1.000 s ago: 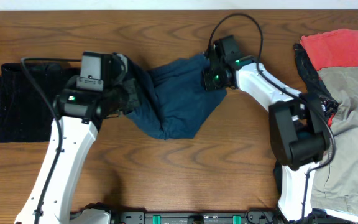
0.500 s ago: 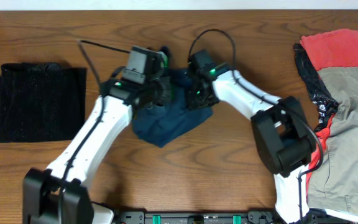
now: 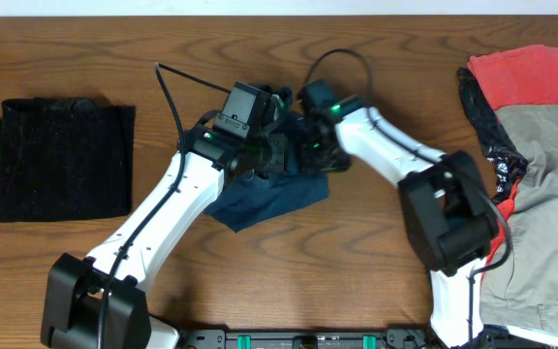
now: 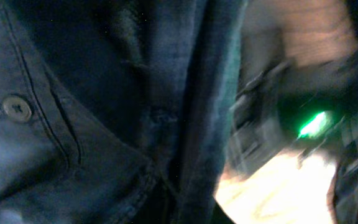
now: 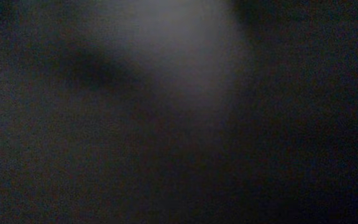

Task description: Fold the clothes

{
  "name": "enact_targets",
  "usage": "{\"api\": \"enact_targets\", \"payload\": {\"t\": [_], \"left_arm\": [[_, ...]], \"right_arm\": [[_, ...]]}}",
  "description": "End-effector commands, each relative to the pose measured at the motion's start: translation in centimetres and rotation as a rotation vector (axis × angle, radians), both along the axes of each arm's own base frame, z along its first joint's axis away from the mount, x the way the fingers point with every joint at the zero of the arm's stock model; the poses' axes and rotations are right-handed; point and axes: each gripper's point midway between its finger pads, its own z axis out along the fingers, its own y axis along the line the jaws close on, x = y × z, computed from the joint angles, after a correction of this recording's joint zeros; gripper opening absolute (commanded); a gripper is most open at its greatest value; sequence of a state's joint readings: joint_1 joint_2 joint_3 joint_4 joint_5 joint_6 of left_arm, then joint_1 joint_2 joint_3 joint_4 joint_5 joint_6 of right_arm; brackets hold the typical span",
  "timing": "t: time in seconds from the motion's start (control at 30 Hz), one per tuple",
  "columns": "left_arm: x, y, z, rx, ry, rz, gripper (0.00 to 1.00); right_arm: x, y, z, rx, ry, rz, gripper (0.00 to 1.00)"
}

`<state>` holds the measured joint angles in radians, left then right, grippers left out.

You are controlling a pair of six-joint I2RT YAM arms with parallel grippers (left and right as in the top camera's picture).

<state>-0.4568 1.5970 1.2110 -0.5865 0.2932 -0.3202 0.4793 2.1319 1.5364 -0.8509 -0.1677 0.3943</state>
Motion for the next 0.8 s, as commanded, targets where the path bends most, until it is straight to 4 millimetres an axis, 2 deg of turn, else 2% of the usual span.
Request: {"api": "enact_targets", "payload": {"t": [0.0,0.07,0.17,0.3,0.4,0.57,0.67,0.77], "left_arm": [[-0.5,-0.2,0.6,-0.005,0.011,-0.013,0.31],[-1.0,0.1,0.3,0.012,0.029,-0.026,0.53],[-1.5,0.9,0.4,0.047,0.021,-0.073,0.56],[-0.5,3.0,1.5,0.050,-0.014,-0.015,0.56],[1.0,6.0,1.8,0.104,-0.048,0.077,0.57],[2.9,10.8,1.0,0.157,-0.041,0.211,0.71],[3.4,12.9,-0.2,0.164,-0.003,0.267,0.78],[3.7,14.2,-1.5,0.159,0.040,0.299,0.80]], "right_arm": [[3.3,-4.7,4.2,-0.019,-0.109,-0.091,0.62],[4.2,-6.5,6.4,-0.007,-0.147,-0.128,0.63],[4.8,-8.5,9.4,0.019,-0.204,-0.162,0.63],[4.6,-8.9,12.5,0.074,-0.257,-0.140,0.63],[3.9,-7.0,13.8,0.170,-0.261,-0.056,0.63],[1.8,-1.3,15.1,0.399,-0.243,0.174,0.63],[1.0,0.6,14.2,0.400,-0.219,0.220,0.59],[-0.2,2.5,12.7,0.401,-0.174,0.264,0.55]]}}
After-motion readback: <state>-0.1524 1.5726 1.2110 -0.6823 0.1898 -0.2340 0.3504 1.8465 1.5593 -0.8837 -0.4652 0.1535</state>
